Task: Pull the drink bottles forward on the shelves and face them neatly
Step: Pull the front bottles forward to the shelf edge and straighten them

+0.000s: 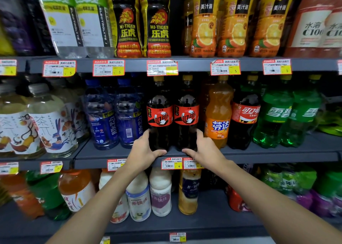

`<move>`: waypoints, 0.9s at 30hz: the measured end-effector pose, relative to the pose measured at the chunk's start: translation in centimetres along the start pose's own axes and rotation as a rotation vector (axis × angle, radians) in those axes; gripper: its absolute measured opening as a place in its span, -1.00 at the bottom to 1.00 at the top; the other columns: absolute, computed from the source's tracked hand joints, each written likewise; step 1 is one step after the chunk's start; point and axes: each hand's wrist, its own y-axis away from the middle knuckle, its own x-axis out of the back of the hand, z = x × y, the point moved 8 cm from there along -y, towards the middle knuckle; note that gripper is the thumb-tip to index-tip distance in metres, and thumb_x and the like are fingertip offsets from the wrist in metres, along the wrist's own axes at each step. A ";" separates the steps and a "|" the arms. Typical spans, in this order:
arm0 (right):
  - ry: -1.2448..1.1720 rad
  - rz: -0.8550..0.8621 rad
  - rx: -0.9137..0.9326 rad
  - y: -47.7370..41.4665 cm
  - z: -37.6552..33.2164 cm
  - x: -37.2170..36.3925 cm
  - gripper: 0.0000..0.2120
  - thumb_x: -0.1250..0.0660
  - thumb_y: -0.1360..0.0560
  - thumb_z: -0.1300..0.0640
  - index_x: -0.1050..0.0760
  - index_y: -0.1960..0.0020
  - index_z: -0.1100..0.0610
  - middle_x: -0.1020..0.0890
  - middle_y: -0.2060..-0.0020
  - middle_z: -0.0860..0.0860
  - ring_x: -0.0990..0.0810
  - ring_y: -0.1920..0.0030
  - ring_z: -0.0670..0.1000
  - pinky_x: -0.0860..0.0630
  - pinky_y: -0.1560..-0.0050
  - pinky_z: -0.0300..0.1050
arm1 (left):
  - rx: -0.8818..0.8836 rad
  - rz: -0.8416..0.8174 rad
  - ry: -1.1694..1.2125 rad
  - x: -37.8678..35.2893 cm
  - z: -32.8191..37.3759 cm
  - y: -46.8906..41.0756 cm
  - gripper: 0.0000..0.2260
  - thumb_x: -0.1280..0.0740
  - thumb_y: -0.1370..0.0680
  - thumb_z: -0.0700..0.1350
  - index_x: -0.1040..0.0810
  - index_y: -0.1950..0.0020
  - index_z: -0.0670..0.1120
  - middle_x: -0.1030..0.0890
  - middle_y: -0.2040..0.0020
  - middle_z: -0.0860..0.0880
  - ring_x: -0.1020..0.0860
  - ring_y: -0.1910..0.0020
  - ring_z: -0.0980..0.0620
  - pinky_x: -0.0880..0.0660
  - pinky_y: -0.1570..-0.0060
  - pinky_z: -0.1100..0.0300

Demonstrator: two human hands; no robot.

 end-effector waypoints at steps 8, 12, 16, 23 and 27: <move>0.044 -0.025 -0.033 0.2 0.0 0.0 -0.15 -0.44 -0.50 -0.17 -0.09 -0.56 0.17 -0.62 -0.15 0.15 -0.63 -0.12 0.12 -0.62 -0.06 0.00 | -0.028 -0.017 -0.019 0.2 0.4 0.0 -0.31 -0.61 -0.33 0.11 -0.38 -0.36 0.02 -0.61 -0.19 0.04 -0.56 -0.17 0.05 -0.43 -0.05 0.27; 0.120 0.016 -0.072 1.0 -0.3 0.5 -0.12 -0.42 -0.47 -0.27 -0.12 -0.55 0.16 -0.65 -0.08 0.13 -0.65 -0.07 0.14 -0.63 0.00 0.03 | -0.093 -0.019 -0.021 0.6 1.1 0.4 -0.30 -0.61 -0.33 0.11 -0.37 -0.38 0.04 -0.58 -0.25 0.06 -0.53 -0.25 0.08 -0.42 -0.14 0.29; 0.032 0.305 -0.101 2.6 -1.2 2.6 -0.23 -0.42 -0.39 -0.37 -0.18 -0.36 0.02 -0.63 -0.01 0.01 -0.66 0.04 0.11 -0.61 0.08 0.04 | -0.087 0.082 -0.015 2.6 0.5 1.6 -0.32 -0.50 -0.40 0.26 -0.37 -0.43 0.05 -0.54 -0.17 0.15 -0.51 -0.08 0.23 -0.43 -0.06 0.33; -0.171 0.353 0.204 3.2 -8.7 -1.1 -0.66 -0.31 -0.50 -0.23 -0.42 -0.13 -0.02 -0.51 0.03 -0.11 -0.56 0.07 -0.09 -0.56 0.09 -0.04 | -0.157 0.465 -0.087 9.5 -2.7 3.9 -0.80 -0.39 -0.58 0.01 -0.51 -0.14 -0.04 -0.49 0.04 0.08 -0.48 0.08 0.15 -0.49 0.04 0.20; -0.252 0.245 0.254 2.2 -14.0 -5.5 -0.61 -0.32 -0.55 -0.11 -0.51 -0.28 0.09 -0.56 -0.11 -0.03 -0.60 -0.08 0.00 -0.56 -0.09 0.00 | -0.256 0.531 -0.342 11.3 -3.4 3.8 -0.70 -0.45 -0.53 -0.07 -0.51 -0.18 -0.16 -0.48 -0.06 -0.07 -0.47 -0.09 -0.04 -0.47 -0.10 0.08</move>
